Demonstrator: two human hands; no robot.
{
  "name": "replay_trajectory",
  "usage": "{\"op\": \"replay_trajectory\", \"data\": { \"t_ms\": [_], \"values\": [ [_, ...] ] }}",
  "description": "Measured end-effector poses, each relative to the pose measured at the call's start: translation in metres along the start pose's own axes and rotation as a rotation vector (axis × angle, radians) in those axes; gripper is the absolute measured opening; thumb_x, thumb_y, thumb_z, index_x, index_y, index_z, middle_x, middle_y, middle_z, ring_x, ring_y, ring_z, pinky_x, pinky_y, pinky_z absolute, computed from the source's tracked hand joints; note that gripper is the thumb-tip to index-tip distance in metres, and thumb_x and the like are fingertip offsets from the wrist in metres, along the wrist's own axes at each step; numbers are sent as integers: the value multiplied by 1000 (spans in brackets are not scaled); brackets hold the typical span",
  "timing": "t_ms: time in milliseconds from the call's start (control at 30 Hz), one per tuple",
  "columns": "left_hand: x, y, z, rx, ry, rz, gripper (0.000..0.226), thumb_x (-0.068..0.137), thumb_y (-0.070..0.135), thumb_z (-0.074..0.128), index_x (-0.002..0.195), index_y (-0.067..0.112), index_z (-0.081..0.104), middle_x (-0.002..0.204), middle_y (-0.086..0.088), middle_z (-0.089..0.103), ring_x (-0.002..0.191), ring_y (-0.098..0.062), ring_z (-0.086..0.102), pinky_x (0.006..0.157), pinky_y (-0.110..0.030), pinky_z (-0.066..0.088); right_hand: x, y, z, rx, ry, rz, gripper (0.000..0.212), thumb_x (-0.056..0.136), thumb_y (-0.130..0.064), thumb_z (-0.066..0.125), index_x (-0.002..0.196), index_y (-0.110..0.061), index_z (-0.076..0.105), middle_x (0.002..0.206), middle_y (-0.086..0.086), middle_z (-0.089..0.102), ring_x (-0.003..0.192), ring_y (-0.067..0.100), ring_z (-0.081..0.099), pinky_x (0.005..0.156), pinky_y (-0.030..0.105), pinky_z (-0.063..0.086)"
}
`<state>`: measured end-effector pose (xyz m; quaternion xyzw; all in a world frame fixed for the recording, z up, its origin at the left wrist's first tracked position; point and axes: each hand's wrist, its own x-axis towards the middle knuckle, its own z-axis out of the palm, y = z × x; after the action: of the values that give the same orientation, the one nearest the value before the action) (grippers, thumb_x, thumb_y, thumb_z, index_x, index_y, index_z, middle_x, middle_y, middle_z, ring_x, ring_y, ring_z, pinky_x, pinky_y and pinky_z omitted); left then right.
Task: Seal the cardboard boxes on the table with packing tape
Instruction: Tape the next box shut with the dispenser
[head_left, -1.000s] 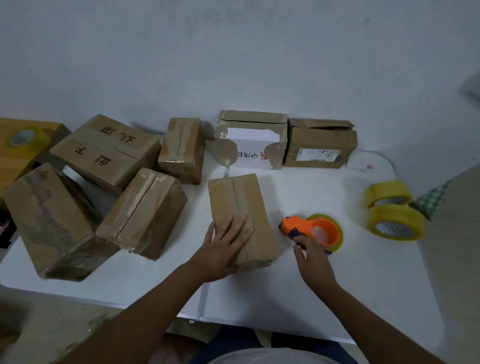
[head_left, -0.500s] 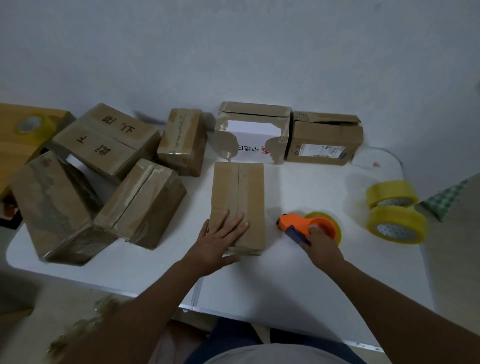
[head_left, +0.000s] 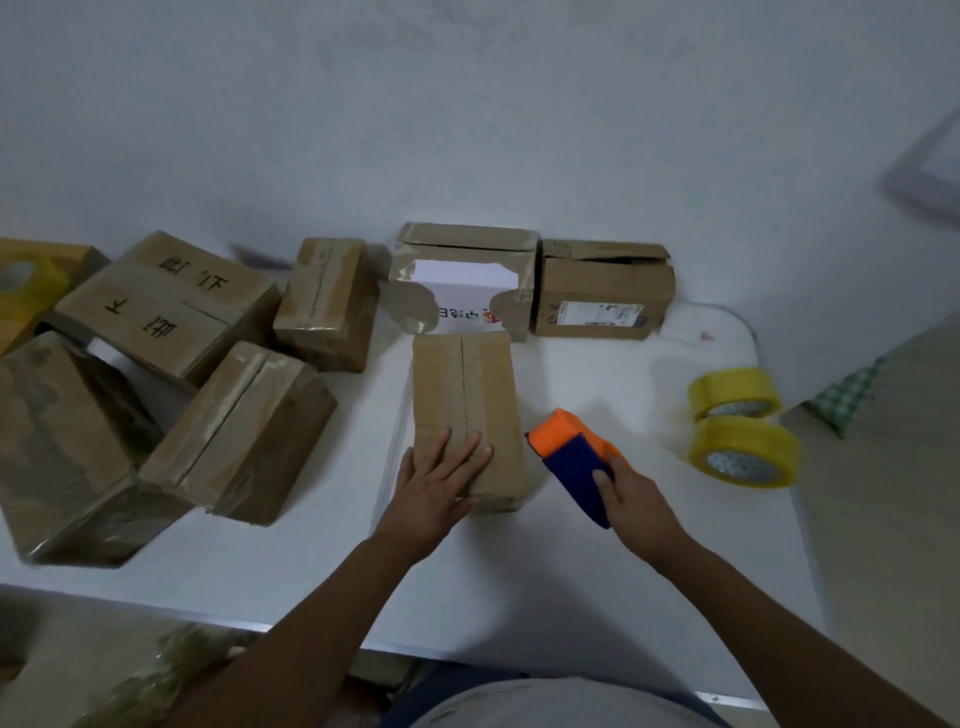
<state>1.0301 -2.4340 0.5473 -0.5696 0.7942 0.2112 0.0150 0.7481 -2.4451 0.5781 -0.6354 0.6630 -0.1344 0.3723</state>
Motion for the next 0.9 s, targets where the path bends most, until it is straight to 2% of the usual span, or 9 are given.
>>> {"op": "replay_trajectory", "data": {
  "t_ms": [200,267,333,400,433,500,700,800,900],
  "values": [
    [30,17,-18,-23,-70,-8,64,103,42,41,156,41,6,164,19,-8,152,-16,-14,121,-55,2,-14,-6,-26,153,92,57,25,101,-35,45,100,-16,61,86,4,67,76,20,62,68,38,48],
    [37,28,-27,-65,-39,-37,56,104,43,40,156,33,22,165,14,4,153,-17,0,121,-53,6,-17,-6,-33,159,118,60,29,98,-45,47,89,-21,61,79,-3,66,71,13,61,63,31,44],
    [39,44,-39,-356,43,-141,44,104,39,43,146,25,46,160,5,30,145,-16,29,116,-40,27,-18,-7,-38,124,154,53,34,95,-53,49,80,-24,60,72,-6,64,67,8,59,59,25,40],
    [35,59,-50,-894,26,-337,36,102,41,48,132,25,60,141,3,57,124,-11,54,100,-28,44,-20,-7,-41,84,165,37,38,93,-56,49,78,-23,60,69,-6,64,65,8,59,59,25,41],
    [33,66,-55,-1136,-31,-412,34,102,41,49,126,23,64,130,1,65,116,-13,61,96,-27,48,-20,-7,-41,70,166,28,39,93,-57,48,78,-23,61,69,-6,64,65,8,59,59,26,42],
    [30,77,-60,-1360,-110,-448,35,103,39,48,120,17,68,116,-4,72,108,-17,68,89,-27,53,-20,-8,-43,58,165,9,41,92,-58,47,78,-23,61,69,-5,65,65,8,60,60,27,43],
    [28,94,-74,-1502,-92,-412,39,100,45,50,111,17,74,108,1,75,102,-10,70,80,-21,52,-18,-9,-47,-4,146,-32,43,92,-61,45,78,-24,60,72,-6,65,67,8,61,63,28,47],
    [27,95,-74,-1475,-80,-408,22,97,32,60,105,18,75,108,-5,75,99,-13,69,76,-20,53,-18,-8,-45,-9,139,-35,44,92,-63,44,77,-25,59,70,-7,64,65,6,61,60,24,45],
    [27,97,-71,-1468,-41,-434,16,97,22,62,103,16,75,103,-5,76,92,-12,70,68,-16,53,-18,-9,-44,-36,128,-44,44,91,-64,42,76,-26,57,67,-9,62,62,4,59,56,20,40]
  ]
}}
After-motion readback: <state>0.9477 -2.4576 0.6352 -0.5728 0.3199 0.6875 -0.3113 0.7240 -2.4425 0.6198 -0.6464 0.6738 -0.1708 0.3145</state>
